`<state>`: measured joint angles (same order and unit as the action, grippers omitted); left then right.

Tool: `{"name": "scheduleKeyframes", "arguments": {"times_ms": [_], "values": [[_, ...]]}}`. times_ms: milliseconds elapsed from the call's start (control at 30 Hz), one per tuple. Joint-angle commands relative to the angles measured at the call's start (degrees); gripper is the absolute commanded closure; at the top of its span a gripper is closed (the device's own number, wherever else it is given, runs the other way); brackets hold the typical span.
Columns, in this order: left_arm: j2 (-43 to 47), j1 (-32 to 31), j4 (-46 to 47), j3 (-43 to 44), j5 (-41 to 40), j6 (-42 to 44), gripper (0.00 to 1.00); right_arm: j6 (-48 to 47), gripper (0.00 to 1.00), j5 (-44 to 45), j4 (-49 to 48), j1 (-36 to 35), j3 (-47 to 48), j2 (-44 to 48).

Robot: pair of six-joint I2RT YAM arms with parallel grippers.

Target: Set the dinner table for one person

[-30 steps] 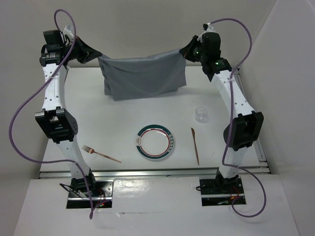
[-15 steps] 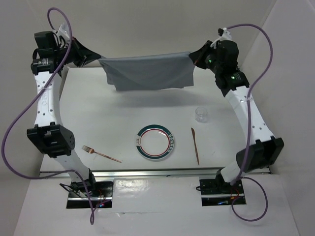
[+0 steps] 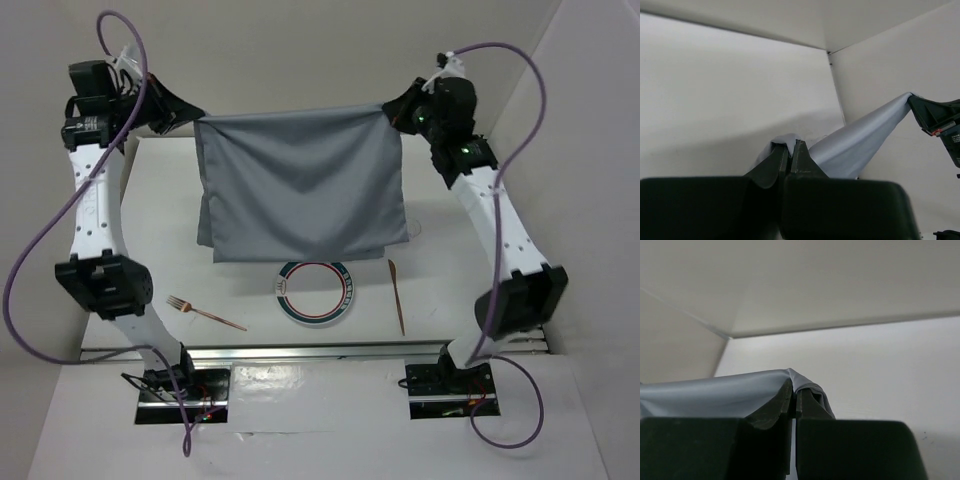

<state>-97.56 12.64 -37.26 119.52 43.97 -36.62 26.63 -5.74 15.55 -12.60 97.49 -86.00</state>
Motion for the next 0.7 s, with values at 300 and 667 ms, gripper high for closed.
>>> {"name": "scheduleKeyframes", "arguments": {"times_ms": [300, 667], "values": [[-40.24, -2.8, -2.29, 26.71, -14.08, -0.47, 0.12, -2.54, 0.47, -4.71, 5.16, 0.91, 33.76, -48.5], [-12.5, -3.33, -2.02, -12.68, -28.05, 8.58, 0.73, -1.68, 0.38, -2.79, -0.61, -0.14, 5.62, -26.17]]}}
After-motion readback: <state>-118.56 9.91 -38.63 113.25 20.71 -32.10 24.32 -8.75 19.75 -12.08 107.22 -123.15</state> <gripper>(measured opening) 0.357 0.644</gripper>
